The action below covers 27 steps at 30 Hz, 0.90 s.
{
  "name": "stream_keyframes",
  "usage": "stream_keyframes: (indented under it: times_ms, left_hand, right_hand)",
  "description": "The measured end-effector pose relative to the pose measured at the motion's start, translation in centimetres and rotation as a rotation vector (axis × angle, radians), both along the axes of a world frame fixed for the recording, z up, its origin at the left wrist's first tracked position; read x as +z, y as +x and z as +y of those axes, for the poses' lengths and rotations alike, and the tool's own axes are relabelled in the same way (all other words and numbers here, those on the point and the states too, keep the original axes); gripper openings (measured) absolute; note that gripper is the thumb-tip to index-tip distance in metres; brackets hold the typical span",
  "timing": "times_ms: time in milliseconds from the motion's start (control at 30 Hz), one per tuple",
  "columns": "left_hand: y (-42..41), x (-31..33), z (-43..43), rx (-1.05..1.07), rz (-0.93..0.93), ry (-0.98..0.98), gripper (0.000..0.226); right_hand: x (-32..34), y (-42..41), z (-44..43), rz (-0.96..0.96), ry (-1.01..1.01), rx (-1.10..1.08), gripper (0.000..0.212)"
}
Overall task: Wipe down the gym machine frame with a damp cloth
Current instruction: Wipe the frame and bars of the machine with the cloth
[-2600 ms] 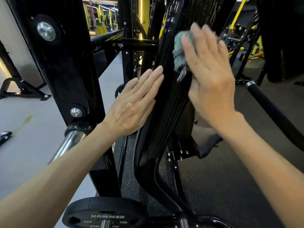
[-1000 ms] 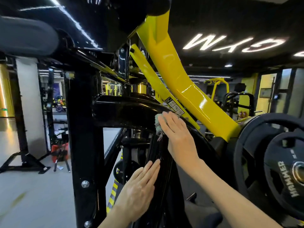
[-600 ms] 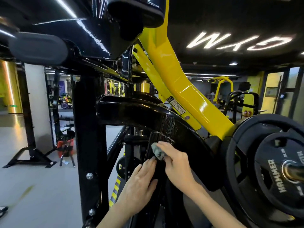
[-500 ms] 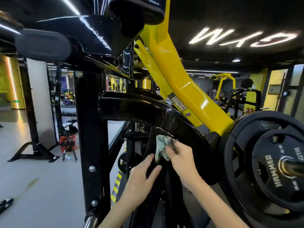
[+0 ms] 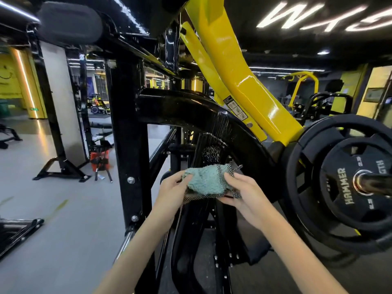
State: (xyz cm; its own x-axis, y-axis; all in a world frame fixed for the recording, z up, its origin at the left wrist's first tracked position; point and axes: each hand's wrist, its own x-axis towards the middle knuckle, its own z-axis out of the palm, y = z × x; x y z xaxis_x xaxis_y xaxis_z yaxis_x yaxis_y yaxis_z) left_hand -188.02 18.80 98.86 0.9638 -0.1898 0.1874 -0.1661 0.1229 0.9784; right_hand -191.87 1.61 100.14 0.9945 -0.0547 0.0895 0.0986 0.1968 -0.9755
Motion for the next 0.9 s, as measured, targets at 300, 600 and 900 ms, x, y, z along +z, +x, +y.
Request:
stream_keyframes:
  times_ms: [300, 600, 900]
  left_hand:
    - [-1.1, -1.9, -0.1, -0.256, 0.156, -0.076, 0.034]
    - [-1.3, -4.0, -1.6, -0.259, 0.118, -0.203, 0.038]
    - [-1.3, -4.5, -3.3, 0.002, 0.011, -0.102, 0.019]
  right_hand:
    - [-1.8, -0.4, -0.9, 0.067, 0.103, 0.040, 0.024]
    - [-4.4, 0.4, -0.8, 0.003, -0.168, -0.233, 0.021]
    - [-5.9, 0.3, -1.0, -0.146, -0.111, 0.114, 0.034]
